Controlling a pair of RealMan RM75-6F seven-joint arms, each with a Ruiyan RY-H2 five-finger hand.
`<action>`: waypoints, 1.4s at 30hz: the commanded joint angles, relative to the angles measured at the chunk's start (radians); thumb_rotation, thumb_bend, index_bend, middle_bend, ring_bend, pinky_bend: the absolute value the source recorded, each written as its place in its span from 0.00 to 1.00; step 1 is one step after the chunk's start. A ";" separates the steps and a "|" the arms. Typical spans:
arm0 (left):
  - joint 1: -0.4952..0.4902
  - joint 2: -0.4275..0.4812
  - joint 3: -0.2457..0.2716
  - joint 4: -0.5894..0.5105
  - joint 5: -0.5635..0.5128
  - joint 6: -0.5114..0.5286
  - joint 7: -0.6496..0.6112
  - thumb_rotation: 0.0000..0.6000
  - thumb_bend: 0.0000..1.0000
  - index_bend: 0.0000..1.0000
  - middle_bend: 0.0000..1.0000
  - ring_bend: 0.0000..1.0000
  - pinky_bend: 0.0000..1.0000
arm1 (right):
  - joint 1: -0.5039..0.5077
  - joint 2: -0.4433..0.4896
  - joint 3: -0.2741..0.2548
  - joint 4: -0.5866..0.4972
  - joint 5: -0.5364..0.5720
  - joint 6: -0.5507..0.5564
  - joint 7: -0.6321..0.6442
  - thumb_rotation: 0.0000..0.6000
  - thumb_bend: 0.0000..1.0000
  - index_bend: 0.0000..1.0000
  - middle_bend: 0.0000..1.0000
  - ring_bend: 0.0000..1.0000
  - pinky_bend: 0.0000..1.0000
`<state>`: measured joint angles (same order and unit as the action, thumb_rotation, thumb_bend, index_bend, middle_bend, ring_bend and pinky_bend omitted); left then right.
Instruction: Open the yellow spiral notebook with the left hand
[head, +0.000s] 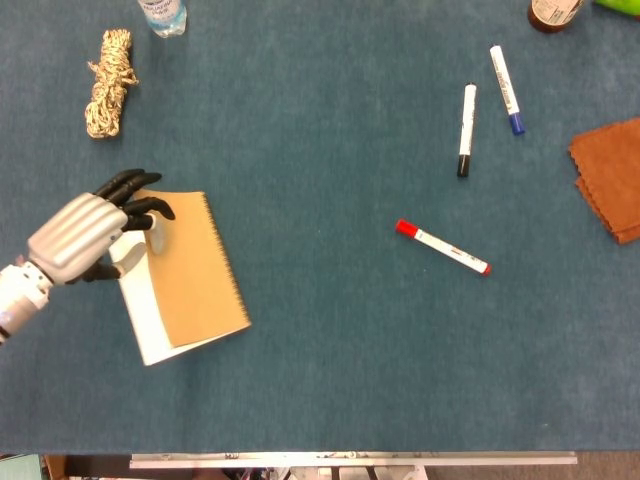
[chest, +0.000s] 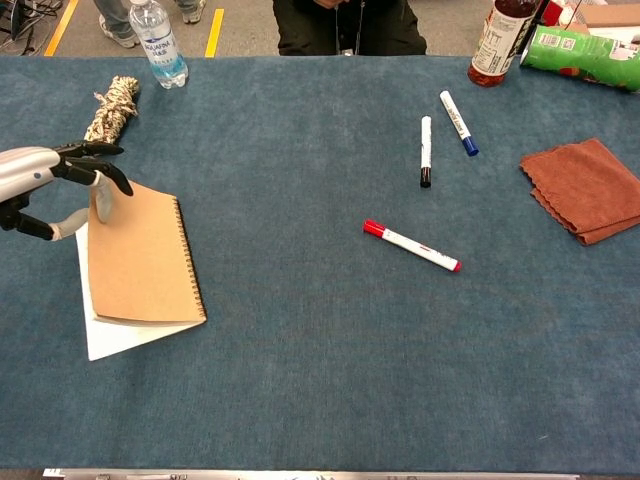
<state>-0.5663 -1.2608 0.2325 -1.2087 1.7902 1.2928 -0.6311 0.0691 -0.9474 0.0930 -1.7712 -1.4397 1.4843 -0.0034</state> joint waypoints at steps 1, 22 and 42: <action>-0.026 0.054 -0.008 -0.085 0.004 -0.020 0.035 1.00 0.52 0.66 0.29 0.02 0.00 | -0.006 -0.005 -0.002 0.006 -0.001 0.007 0.008 1.00 0.18 0.22 0.19 0.15 0.28; -0.217 0.050 -0.131 -0.385 -0.113 -0.376 0.332 1.00 0.52 0.59 0.27 0.02 0.00 | -0.057 -0.016 -0.013 0.081 0.005 0.045 0.093 1.00 0.18 0.22 0.19 0.15 0.28; -0.210 -0.101 -0.253 -0.544 -0.551 -0.455 0.783 1.00 0.51 0.51 0.25 0.02 0.00 | -0.083 -0.033 -0.012 0.150 0.010 0.058 0.163 1.00 0.18 0.22 0.19 0.15 0.28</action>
<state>-0.7783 -1.3366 -0.0122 -1.7372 1.2727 0.8297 0.1149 -0.0122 -0.9805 0.0811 -1.6233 -1.4300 1.5409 0.1580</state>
